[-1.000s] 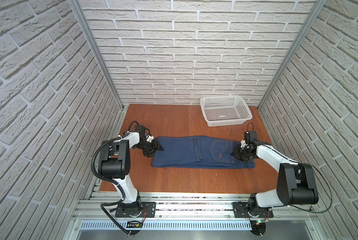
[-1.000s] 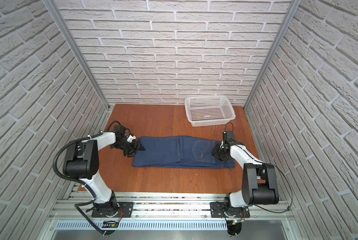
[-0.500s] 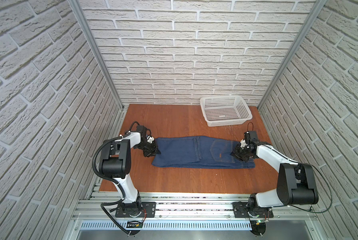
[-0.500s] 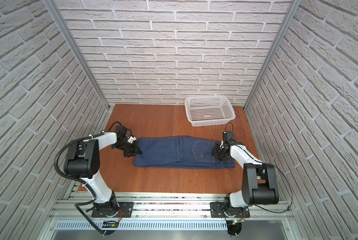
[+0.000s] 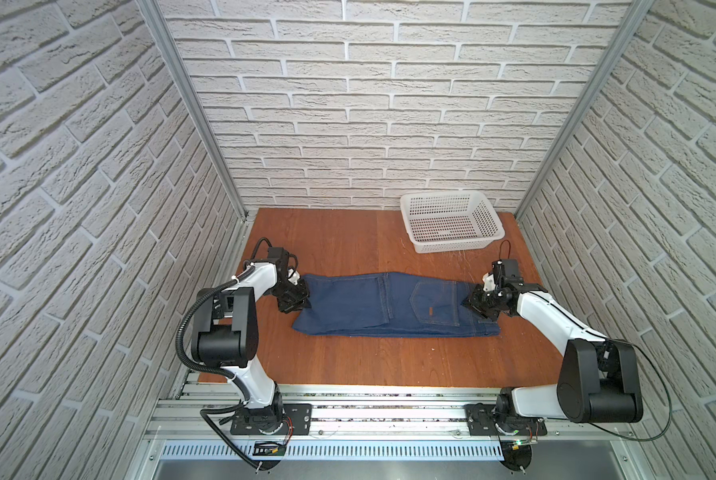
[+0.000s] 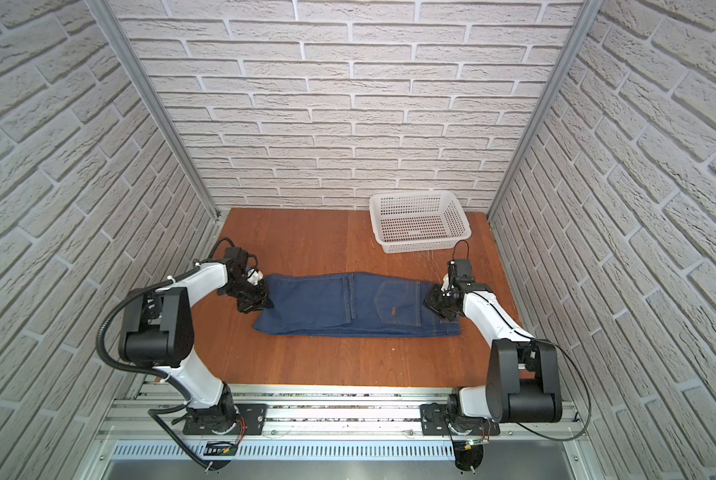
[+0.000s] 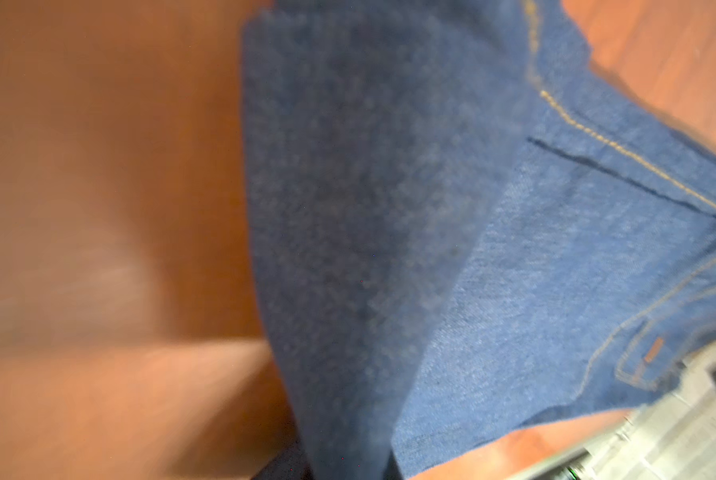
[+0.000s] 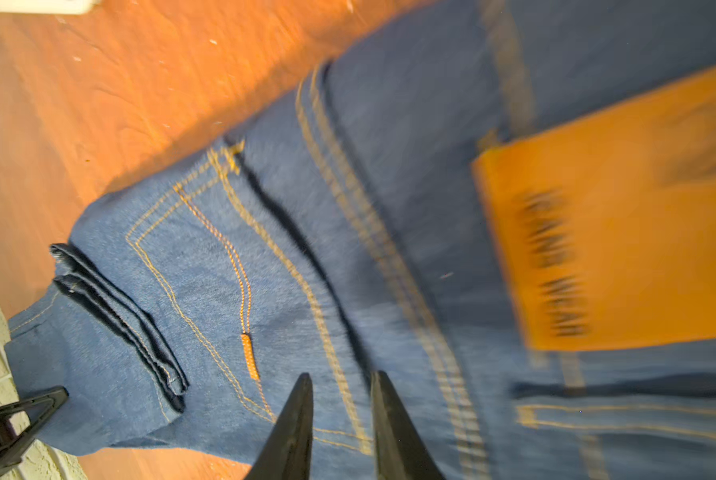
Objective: Fold and stack the trousers
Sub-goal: 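Grip the waistband edge with the right gripper while left grips the folded end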
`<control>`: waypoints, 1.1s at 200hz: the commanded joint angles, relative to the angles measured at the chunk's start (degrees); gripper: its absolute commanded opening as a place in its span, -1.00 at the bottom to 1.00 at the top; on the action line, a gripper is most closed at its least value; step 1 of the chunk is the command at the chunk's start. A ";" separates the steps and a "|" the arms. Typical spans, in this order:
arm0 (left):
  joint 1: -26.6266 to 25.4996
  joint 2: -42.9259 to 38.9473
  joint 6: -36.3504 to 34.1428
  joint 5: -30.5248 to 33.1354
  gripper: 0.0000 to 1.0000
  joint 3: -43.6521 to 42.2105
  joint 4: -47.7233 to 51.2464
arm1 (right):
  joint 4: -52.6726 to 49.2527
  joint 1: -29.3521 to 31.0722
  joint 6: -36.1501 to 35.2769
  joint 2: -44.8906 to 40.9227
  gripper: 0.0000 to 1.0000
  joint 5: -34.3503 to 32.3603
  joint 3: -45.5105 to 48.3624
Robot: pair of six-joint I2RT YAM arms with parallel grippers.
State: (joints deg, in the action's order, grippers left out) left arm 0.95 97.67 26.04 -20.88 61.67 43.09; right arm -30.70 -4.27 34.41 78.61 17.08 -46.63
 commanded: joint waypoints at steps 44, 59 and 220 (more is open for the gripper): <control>8.13 -3.77 -5.75 14.84 -1.00 7.47 10.43 | 0.41 2.38 -4.52 -0.15 -0.43 1.53 -2.36; 9.68 -4.35 -6.98 16.44 -1.00 8.34 11.51 | -0.08 4.59 -5.85 2.11 -0.42 0.65 -3.72; 18.54 -6.25 -10.75 13.27 -1.00 11.45 12.80 | 0.50 12.25 -7.42 12.44 -0.33 -3.42 -7.86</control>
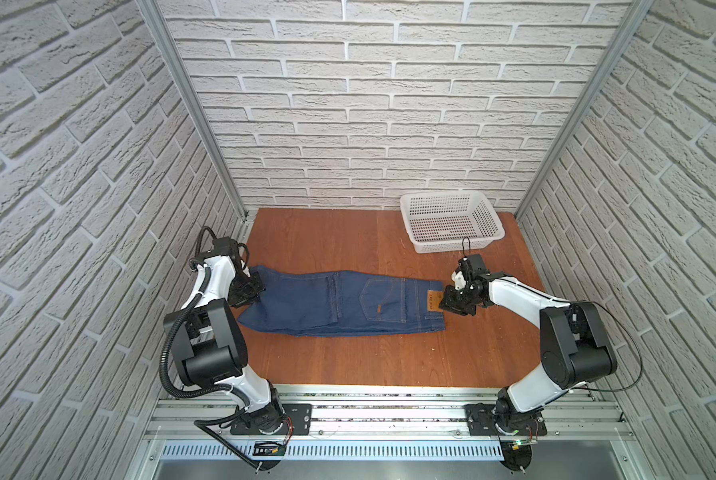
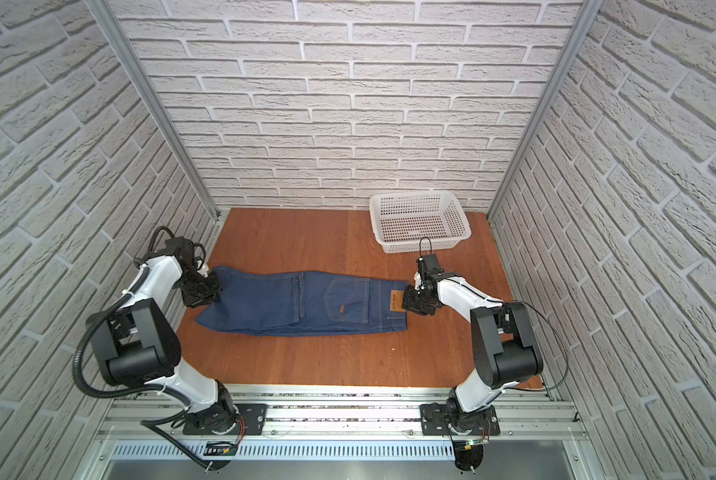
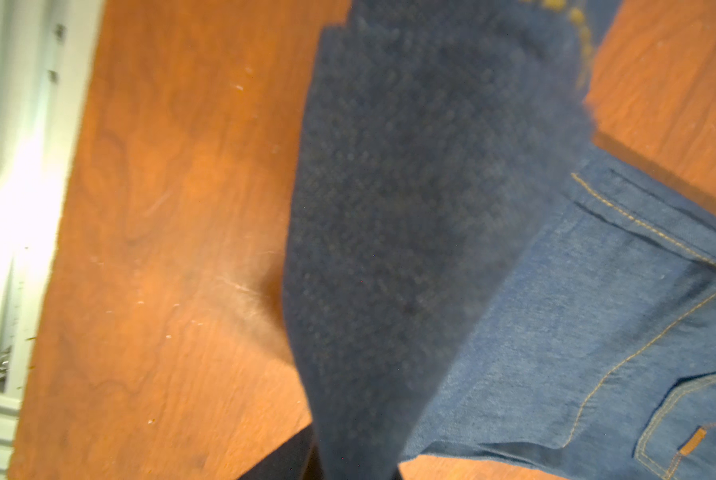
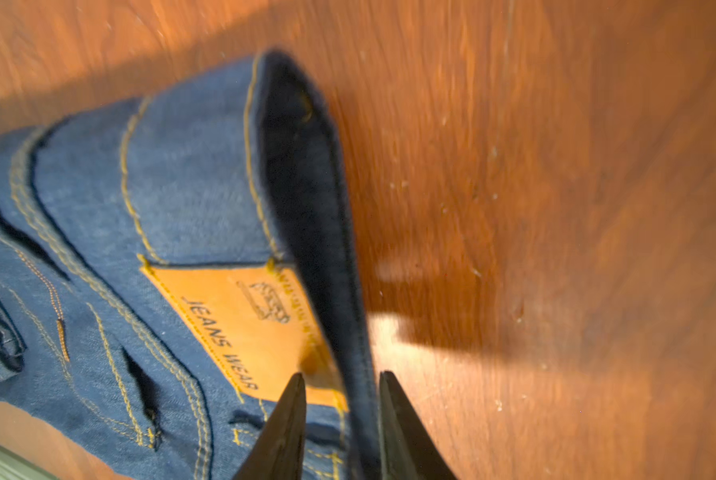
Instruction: Fold and stack the trousers
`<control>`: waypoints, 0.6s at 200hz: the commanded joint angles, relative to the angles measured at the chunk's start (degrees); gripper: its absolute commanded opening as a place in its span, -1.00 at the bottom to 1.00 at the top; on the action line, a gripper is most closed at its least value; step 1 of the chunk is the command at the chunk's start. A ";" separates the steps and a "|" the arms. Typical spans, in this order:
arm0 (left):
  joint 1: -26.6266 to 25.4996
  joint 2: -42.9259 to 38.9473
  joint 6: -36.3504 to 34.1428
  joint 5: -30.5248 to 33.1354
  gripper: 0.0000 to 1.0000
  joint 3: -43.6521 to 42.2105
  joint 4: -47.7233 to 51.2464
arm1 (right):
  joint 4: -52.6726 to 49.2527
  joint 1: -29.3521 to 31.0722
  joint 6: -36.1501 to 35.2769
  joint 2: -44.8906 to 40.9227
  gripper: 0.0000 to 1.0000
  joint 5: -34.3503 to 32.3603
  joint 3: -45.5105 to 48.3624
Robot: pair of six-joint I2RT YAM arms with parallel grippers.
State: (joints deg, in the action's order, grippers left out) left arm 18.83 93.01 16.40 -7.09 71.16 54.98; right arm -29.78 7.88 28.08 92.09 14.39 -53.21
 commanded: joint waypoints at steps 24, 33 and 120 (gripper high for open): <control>0.64 -2.03 -0.80 -3.15 -1.00 1.83 0.40 | -0.07 0.19 -1.27 0.38 -0.32 0.53 -1.81; 0.57 -2.33 -0.76 -4.19 -1.00 1.60 0.15 | 0.30 0.34 -1.27 0.91 -0.32 1.01 -1.90; -4.08 -9.94 1.73 -8.06 -1.00 2.32 3.89 | 4.24 1.17 -0.98 6.76 -0.51 6.55 -1.24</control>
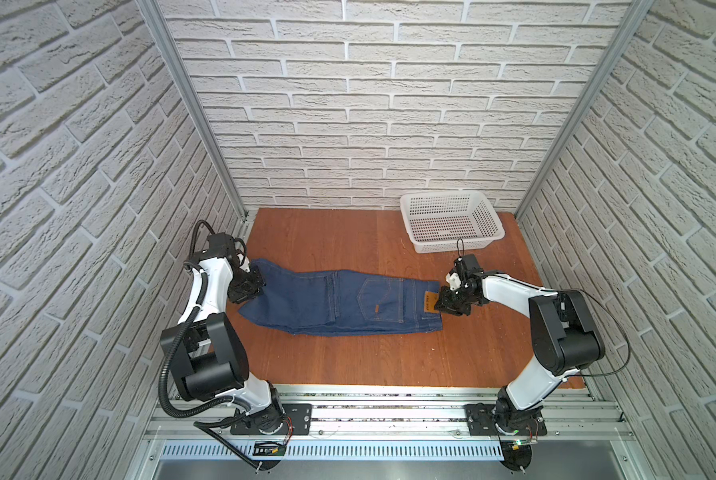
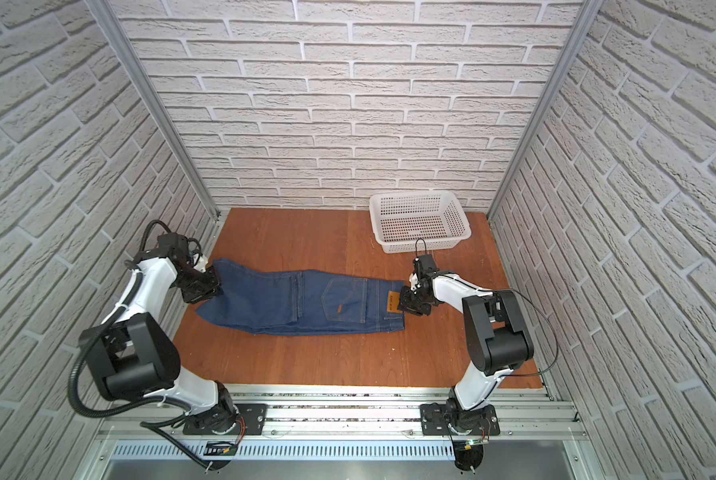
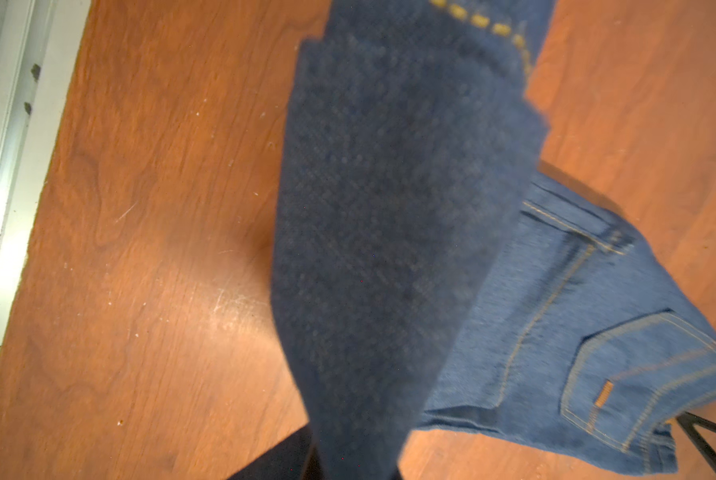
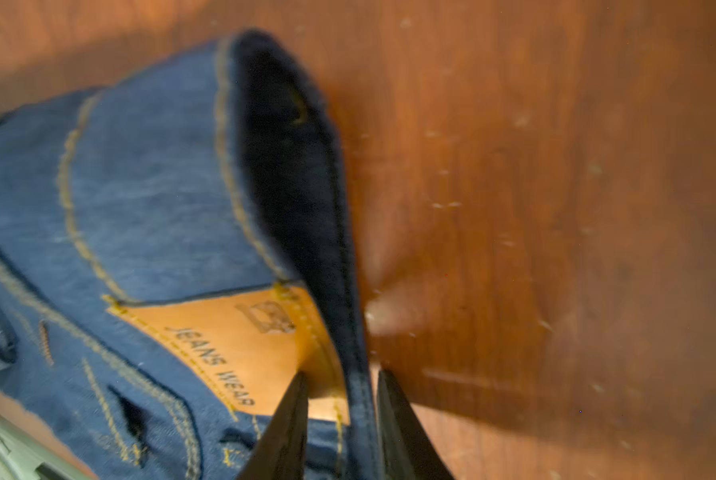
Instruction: Fold and stack the trousers
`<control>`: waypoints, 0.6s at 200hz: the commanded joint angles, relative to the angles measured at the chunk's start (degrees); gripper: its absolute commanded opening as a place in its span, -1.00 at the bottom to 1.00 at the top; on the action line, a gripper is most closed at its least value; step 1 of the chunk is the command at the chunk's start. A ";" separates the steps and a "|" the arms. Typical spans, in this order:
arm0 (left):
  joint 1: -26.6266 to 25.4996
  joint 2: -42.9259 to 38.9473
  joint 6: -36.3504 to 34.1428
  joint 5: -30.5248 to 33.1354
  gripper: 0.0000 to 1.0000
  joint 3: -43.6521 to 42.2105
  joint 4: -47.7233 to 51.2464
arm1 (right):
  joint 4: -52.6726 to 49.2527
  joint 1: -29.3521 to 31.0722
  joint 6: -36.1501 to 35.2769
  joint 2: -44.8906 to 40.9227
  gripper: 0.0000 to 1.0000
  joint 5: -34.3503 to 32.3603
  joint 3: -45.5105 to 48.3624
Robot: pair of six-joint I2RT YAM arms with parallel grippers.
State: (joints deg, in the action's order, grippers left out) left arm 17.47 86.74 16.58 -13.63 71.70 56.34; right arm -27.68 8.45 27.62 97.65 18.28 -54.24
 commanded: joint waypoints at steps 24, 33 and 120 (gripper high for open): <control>-9.39 -5.82 5.66 -0.41 -1.00 3.09 3.86 | 2.77 1.60 -0.72 2.24 -0.63 3.62 -0.21; -12.64 -6.30 7.61 -0.03 -1.00 3.51 4.03 | 3.07 1.96 -0.57 2.35 -0.66 4.06 -0.03; -39.69 -4.06 28.12 5.45 -1.00 5.81 -2.68 | 4.12 4.01 0.83 0.79 -0.72 4.40 1.03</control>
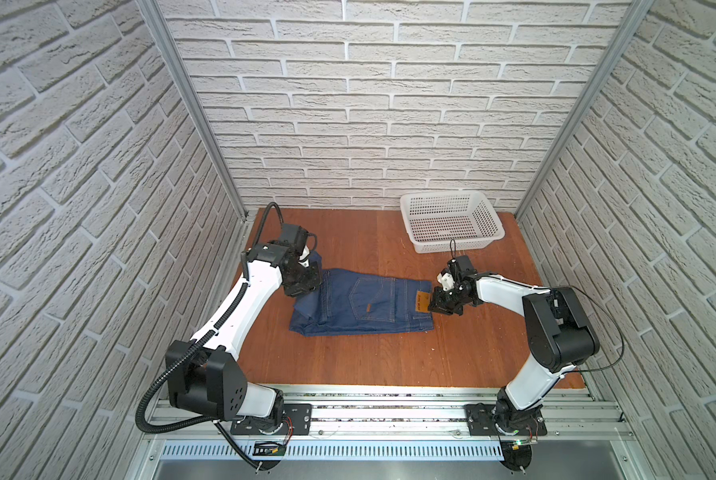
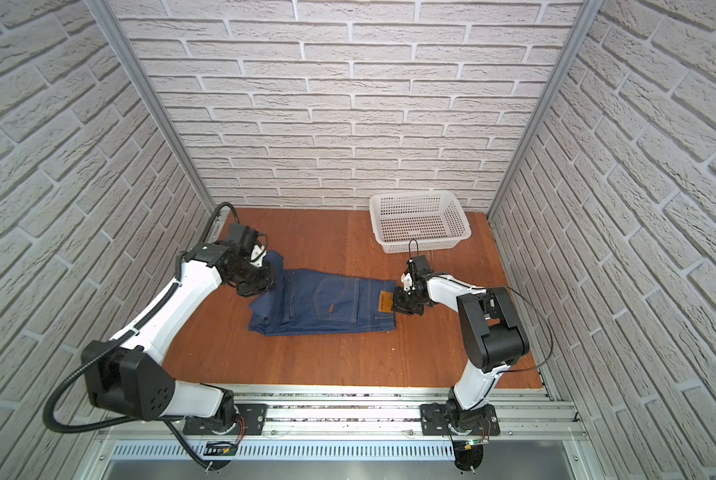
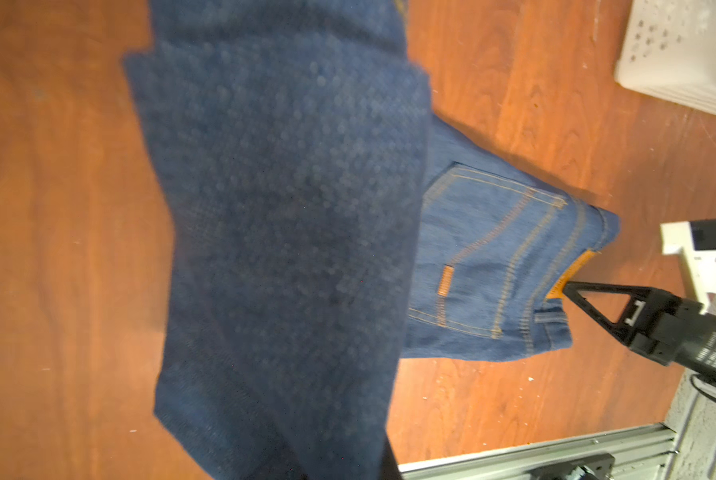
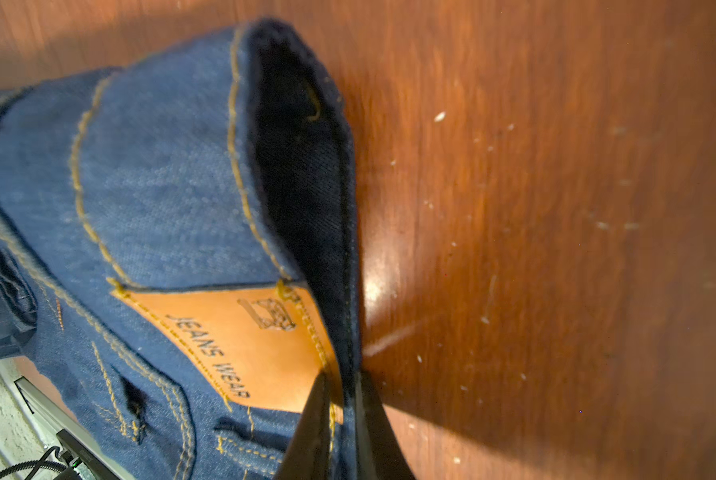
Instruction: Fold and stack the trousers
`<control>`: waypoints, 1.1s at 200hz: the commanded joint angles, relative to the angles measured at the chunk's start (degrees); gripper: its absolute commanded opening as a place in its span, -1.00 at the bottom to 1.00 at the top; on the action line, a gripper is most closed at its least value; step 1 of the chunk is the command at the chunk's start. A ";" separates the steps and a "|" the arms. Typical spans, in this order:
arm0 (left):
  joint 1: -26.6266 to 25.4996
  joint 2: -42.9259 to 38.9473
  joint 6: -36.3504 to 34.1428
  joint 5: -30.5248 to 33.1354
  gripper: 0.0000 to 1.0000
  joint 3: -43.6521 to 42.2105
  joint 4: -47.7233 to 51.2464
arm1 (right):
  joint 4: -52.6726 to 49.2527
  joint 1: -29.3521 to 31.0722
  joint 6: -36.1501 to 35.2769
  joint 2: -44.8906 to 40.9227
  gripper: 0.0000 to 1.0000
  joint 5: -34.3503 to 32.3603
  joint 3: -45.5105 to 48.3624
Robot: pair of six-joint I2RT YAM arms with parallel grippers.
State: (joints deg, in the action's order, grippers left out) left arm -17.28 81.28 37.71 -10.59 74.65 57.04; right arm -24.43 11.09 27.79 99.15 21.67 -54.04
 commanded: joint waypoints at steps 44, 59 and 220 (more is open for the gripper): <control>-13.97 6.00 14.07 6.80 -1.00 6.69 -6.91 | 1.48 2.42 1.83 -0.96 -0.72 0.66 0.65; -16.44 7.64 16.15 7.15 -1.00 7.53 -8.69 | 1.49 2.63 2.01 -1.15 -0.71 0.66 0.56; -29.72 27.42 22.05 4.16 -1.00 17.79 -17.11 | 0.58 3.82 4.07 -2.92 -0.70 -1.37 0.14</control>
State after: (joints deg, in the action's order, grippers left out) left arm -46.00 107.33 58.67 -5.06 90.91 43.16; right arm -24.10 14.13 31.20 98.67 20.34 -53.98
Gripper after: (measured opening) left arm 0.079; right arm 0.147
